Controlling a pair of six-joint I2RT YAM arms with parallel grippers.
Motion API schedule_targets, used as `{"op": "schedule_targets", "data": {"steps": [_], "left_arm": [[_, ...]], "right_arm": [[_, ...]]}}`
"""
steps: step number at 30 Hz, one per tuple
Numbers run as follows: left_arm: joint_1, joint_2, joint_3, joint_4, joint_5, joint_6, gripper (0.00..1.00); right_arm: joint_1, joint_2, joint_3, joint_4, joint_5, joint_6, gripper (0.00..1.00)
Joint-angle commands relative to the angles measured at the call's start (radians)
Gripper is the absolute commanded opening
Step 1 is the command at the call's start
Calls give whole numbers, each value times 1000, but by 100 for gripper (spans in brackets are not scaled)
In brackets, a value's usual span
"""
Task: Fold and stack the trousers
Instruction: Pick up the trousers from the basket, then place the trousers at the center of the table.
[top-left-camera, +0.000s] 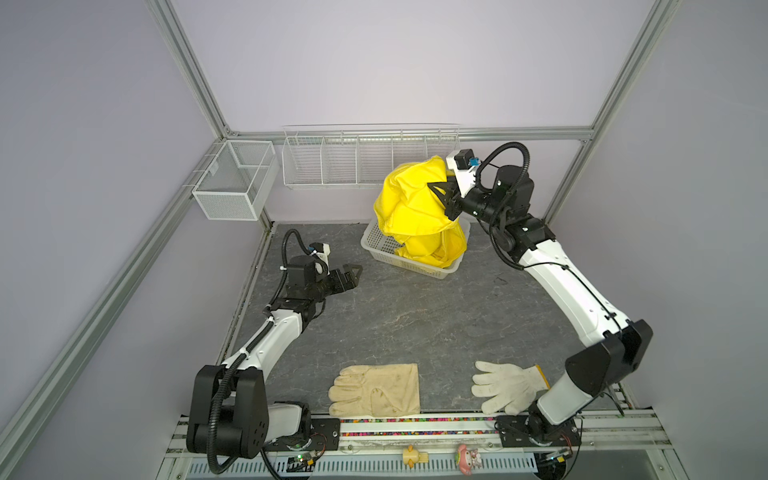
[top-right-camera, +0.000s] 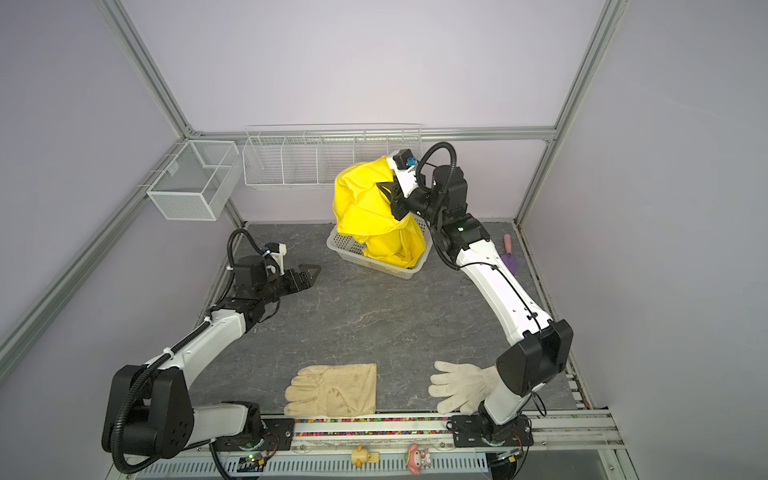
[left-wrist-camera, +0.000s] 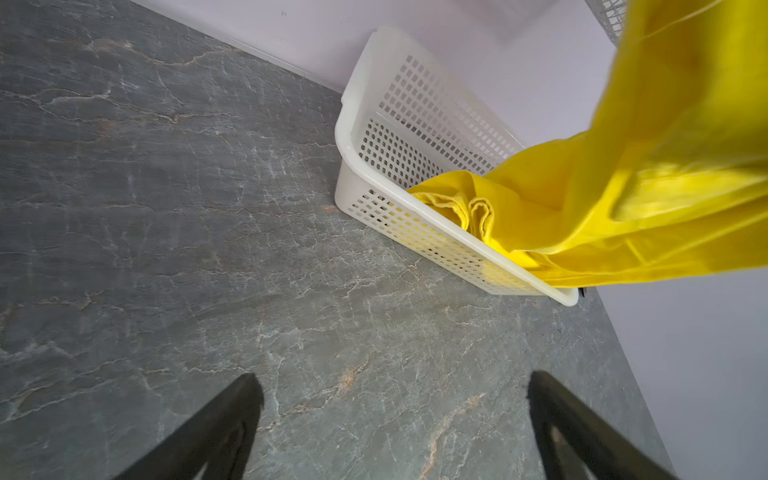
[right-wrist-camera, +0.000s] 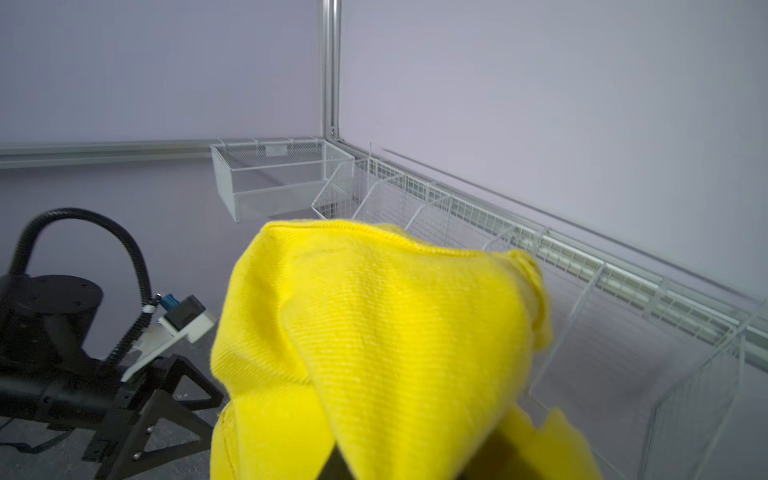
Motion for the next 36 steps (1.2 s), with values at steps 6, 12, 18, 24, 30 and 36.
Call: {"op": "schedule_targets", "data": {"steps": [6, 12, 18, 24, 30, 36], "left_arm": [[9, -25, 82, -99, -195, 19, 99], [41, -88, 180, -304, -341, 39, 99], [44, -152, 228, -454, -392, 40, 99], [44, -194, 217, -515, -400, 47, 99], [43, -204, 203, -575, -360, 26, 99], [19, -200, 181, -694, -411, -39, 99]], "right_arm": [[104, -182, 29, -7, -23, -108, 7], [209, -270, -200, 47, -4, -14, 7], [260, -286, -502, 125, -27, 123, 7], [292, -172, -719, 110, -66, 103, 9], [328, 25, -714, 178, -35, 98, 21], [355, 137, -622, 144, -132, 77, 52]]}}
